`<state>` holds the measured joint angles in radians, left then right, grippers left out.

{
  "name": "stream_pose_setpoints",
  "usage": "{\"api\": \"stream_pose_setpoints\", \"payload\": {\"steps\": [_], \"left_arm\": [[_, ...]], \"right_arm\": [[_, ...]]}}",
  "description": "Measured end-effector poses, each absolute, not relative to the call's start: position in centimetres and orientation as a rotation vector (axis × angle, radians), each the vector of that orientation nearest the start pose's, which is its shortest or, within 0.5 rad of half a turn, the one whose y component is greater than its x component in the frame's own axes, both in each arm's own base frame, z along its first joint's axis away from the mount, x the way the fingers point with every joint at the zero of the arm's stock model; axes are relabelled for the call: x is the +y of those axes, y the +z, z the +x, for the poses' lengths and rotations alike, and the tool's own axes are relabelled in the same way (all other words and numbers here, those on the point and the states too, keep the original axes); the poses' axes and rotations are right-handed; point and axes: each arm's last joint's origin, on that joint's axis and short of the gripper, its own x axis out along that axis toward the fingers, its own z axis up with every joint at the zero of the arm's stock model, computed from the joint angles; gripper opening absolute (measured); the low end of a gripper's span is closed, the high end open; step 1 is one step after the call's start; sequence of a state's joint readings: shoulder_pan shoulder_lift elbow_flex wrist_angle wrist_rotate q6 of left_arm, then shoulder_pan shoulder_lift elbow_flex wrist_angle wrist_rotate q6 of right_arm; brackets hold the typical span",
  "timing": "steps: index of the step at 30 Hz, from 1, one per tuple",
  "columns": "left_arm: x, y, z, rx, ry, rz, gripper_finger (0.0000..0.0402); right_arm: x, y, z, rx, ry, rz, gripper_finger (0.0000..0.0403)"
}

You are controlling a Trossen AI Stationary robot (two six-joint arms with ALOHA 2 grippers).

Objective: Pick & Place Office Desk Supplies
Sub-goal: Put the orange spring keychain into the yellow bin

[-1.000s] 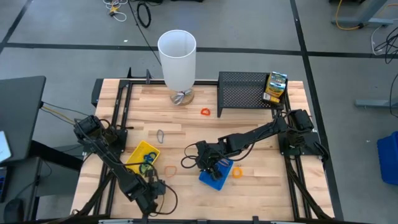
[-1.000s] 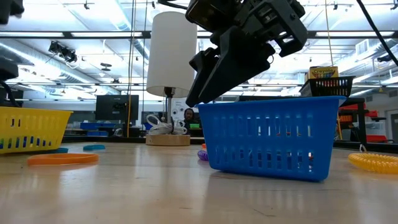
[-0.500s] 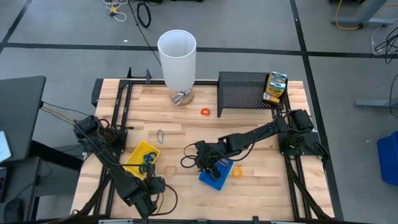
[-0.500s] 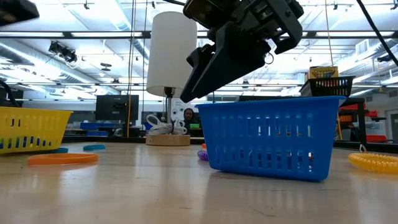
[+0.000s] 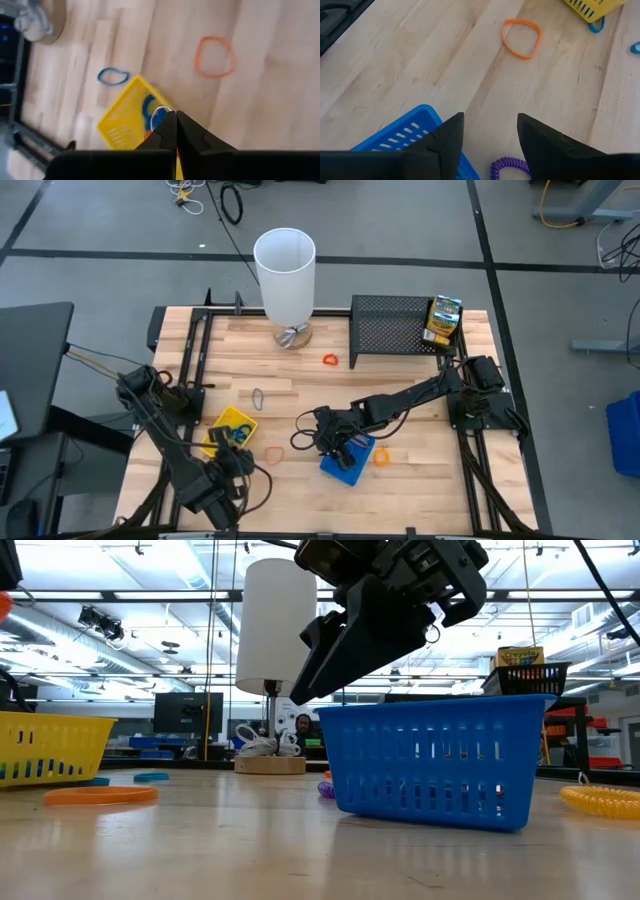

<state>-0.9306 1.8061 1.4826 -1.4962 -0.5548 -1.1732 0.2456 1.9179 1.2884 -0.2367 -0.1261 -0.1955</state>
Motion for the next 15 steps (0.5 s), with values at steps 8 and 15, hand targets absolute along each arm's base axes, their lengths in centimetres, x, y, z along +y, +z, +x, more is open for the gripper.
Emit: {"api": "stream_pose_setpoints", "payload": {"steps": [8, 15], "left_arm": [[-22.8, 22.8, 18.6, 1.251, 0.567, 0.310, 0.0001], [-22.2, 19.2, 18.0, 1.291, 0.553, 0.277, 0.0001]], "right_arm": [[10.2, 18.3, 39.3, 0.832, 0.434, -0.236, 0.0192], [10.2, 18.3, 39.3, 0.833, 0.433, -0.235, 0.0192]]}}
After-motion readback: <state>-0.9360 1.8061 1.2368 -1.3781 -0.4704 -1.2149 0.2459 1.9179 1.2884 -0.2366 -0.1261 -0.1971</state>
